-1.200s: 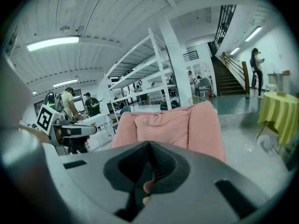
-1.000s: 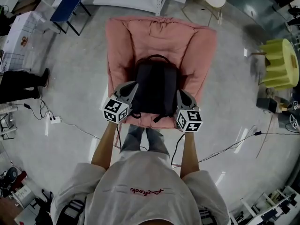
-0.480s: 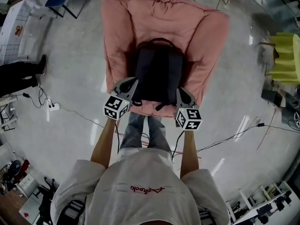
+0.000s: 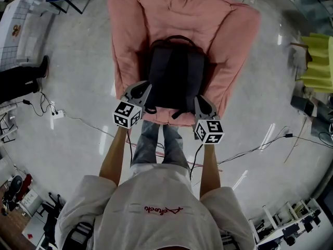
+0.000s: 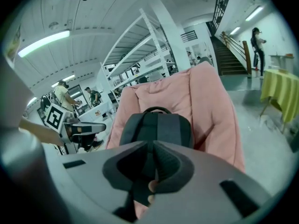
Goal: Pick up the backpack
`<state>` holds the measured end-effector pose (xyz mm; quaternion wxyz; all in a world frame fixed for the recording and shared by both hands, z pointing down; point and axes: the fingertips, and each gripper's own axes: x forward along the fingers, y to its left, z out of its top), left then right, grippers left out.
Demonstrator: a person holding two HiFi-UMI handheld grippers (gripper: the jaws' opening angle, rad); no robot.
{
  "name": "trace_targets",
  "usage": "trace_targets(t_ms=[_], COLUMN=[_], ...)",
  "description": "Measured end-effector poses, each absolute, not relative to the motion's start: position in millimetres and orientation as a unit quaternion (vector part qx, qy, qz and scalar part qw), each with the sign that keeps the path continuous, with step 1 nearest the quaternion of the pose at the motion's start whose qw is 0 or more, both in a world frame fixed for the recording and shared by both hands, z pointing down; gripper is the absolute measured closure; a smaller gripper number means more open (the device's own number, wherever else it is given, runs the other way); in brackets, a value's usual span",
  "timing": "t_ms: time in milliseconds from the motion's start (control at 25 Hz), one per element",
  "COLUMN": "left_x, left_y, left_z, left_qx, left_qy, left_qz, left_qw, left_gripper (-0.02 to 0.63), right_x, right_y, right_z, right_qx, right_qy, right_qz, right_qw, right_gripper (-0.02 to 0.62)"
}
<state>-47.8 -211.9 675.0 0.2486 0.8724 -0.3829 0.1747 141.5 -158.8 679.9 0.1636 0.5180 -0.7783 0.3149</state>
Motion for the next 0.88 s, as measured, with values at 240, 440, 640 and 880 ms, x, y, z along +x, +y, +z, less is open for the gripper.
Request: trace_targets(t_ms=[240,440,640,880], left_x=[-42.4,-45.1,-39.0,-34.8], left_y=[-221.0,-229.3,-248.7,-262.7], left_z=[690.6,713.3,735.7,747.1], left_qx=[0.882,0.882,0.885,0.891], left_qy=[-0.362,-0.360,-0.352,-0.345], left_qz=[0.160,0.169,0.171,0.163], left_qw=[0.255,0.253,0.254,0.248], left_gripper=[0.418,0.384,0.380,0.380], right_x=[143.5,149.6,150.3,155.0], right_y=[-165.8,-171.6,-189.3,-211.1], right_z=[697.4,722.6,745.2,759.3], right_qx=[0.499,0.494,0.484,0.484], right_qy=[-0.794,-0.796,-0.803,-0.809], right_qz=[0.318,0.311,0.307,0.294], right_qw=[0.137,0.156,0.164,0.160], right_gripper=[0.348,0.321,0.321,0.321])
